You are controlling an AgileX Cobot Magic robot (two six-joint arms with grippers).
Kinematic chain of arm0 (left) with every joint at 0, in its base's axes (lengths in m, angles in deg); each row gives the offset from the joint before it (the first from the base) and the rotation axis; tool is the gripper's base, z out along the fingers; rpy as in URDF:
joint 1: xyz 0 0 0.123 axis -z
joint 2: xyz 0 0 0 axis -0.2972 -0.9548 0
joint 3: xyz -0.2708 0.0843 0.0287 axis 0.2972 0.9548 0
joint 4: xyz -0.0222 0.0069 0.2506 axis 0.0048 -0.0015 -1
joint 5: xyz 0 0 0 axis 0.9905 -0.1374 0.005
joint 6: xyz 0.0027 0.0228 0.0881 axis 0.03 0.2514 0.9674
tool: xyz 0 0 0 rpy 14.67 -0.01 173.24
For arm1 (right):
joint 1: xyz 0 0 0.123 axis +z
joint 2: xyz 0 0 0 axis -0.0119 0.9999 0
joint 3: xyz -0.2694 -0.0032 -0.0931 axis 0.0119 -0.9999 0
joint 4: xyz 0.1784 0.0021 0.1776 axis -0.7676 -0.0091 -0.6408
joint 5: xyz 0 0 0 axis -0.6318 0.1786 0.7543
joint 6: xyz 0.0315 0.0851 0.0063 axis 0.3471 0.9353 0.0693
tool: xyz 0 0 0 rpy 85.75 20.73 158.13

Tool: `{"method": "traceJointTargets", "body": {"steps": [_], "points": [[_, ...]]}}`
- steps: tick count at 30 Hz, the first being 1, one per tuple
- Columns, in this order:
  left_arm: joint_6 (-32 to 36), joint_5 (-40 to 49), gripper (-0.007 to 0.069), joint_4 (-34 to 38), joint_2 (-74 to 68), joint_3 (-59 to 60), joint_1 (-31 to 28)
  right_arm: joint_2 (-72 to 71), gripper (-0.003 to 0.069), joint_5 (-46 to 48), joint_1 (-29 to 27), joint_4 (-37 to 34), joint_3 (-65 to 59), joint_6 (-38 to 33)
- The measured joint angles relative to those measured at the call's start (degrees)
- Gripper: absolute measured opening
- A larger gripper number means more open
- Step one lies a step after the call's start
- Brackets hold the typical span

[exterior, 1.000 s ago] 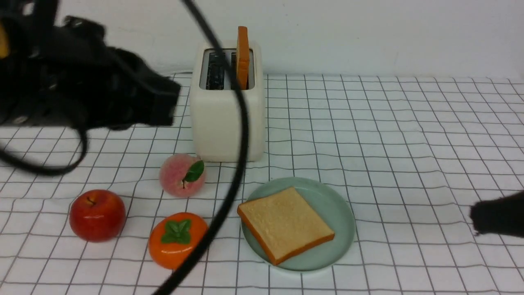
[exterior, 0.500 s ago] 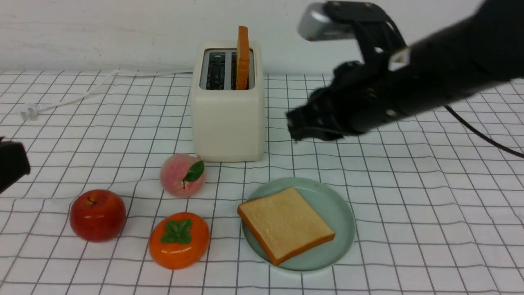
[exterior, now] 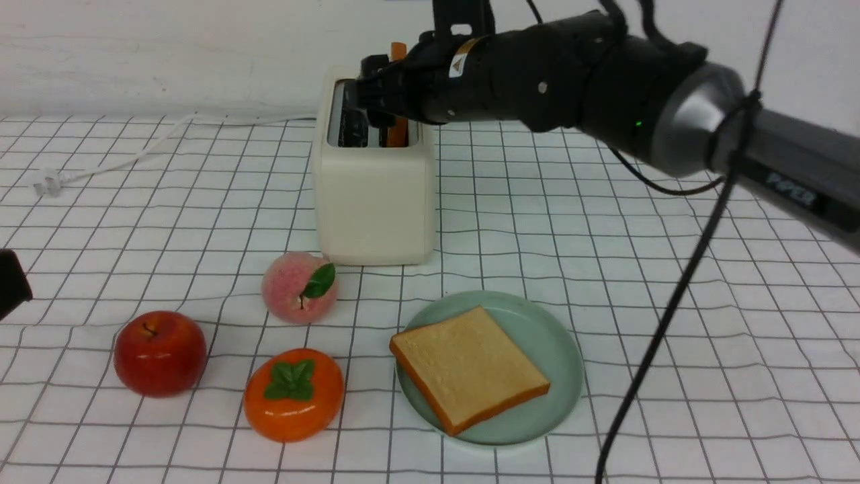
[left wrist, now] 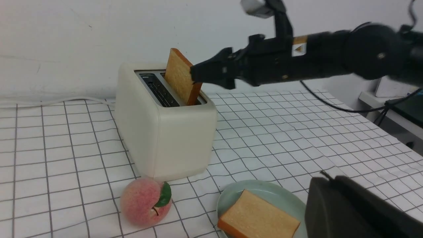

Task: Take toasted bread from bread machine on white checkered table place on plate.
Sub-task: 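Grasp the toast slice in the toaster and pull it up out of the slot with the right gripper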

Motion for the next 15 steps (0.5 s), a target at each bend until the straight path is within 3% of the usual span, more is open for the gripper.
{"method": "traceJointTargets", "body": {"steps": [4,15], "points": [[0.0,0.0,-0.0013,-0.1,0.0,0.0,0.0,3.6,0.0580,-1.6,-1.1,0.5,2.0,2.4],[0.1,-0.8,-0.0013,-0.2,0.0,0.0,0.0,6.7,0.0437,-8.5,-3.2,0.8,2.6,6.0]]}}
